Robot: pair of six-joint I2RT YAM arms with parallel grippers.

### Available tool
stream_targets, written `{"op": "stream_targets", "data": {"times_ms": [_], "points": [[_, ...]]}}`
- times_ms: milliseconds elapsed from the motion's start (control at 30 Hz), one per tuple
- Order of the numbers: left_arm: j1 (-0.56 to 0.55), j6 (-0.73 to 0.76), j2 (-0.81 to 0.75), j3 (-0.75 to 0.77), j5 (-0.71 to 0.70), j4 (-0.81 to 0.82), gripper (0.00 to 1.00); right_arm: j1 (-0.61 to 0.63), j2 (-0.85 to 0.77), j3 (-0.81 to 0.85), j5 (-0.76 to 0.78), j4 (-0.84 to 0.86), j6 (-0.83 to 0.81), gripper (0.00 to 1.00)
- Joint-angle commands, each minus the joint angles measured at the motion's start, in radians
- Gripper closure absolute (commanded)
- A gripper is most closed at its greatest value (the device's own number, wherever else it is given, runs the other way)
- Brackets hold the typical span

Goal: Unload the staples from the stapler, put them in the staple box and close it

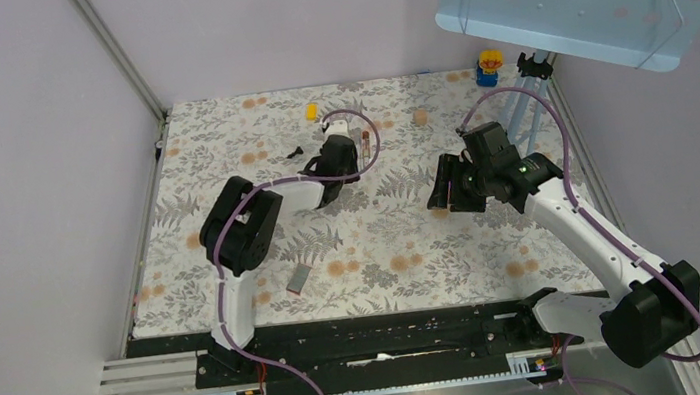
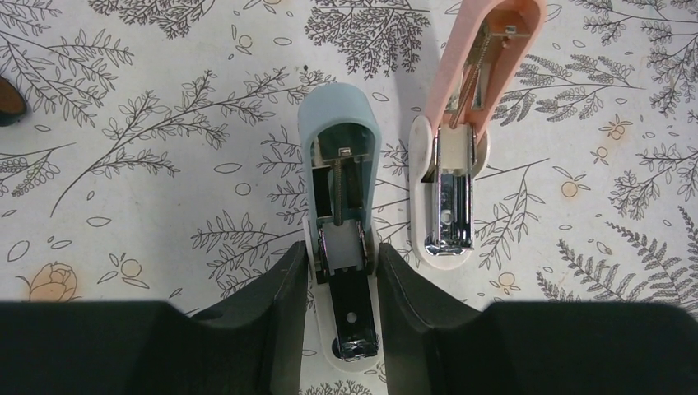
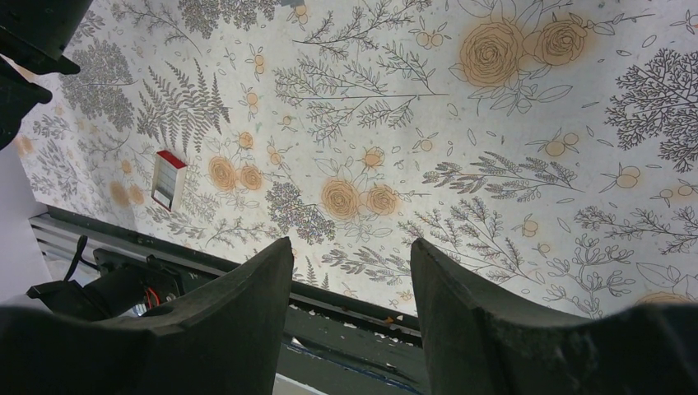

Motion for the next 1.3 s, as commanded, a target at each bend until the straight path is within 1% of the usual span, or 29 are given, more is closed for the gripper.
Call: {"op": "stream_targets", "data": {"times_ms": [0,167,467,600,700,900,1133,1267], "points": [[0.012,0.008,0.049,0.074,-0.008,-0.089,0.77,-0.004,-0.009,-0.006,-0.001,0.01,-0.017,0.38],[0.036,0.008,0.104,0.175,0.036,-0.162,0.79,-0.005,-0.017,-0.007,0.005,0.004,-0.021,0.38],[0.038,0.004,0.139,0.244,0.033,-0.221,0.78,-0.005,-0.029,-0.011,0.002,0.003,-0.022,0.38],[0.039,0.008,0.144,0.264,0.037,-0.225,0.7,-0.005,-0.031,-0.015,0.003,0.004,-0.023,0.38],[0.039,0.004,0.129,0.253,0.038,-0.221,0.61,-0.005,-0.035,-0.014,0.006,-0.001,-0.025,0.38],[0.038,-0.011,0.052,0.18,0.039,-0.177,0.48,-0.005,-0.039,-0.011,0.012,0.001,-0.023,0.38],[0.033,-0.031,-0.09,0.13,0.042,-0.17,0.44,-0.005,-0.037,-0.002,0.02,0.004,-0.02,0.38],[0.028,-0.052,-0.206,0.087,0.045,-0.17,0.43,-0.004,-0.034,0.015,0.025,0.009,-0.008,0.38]]}}
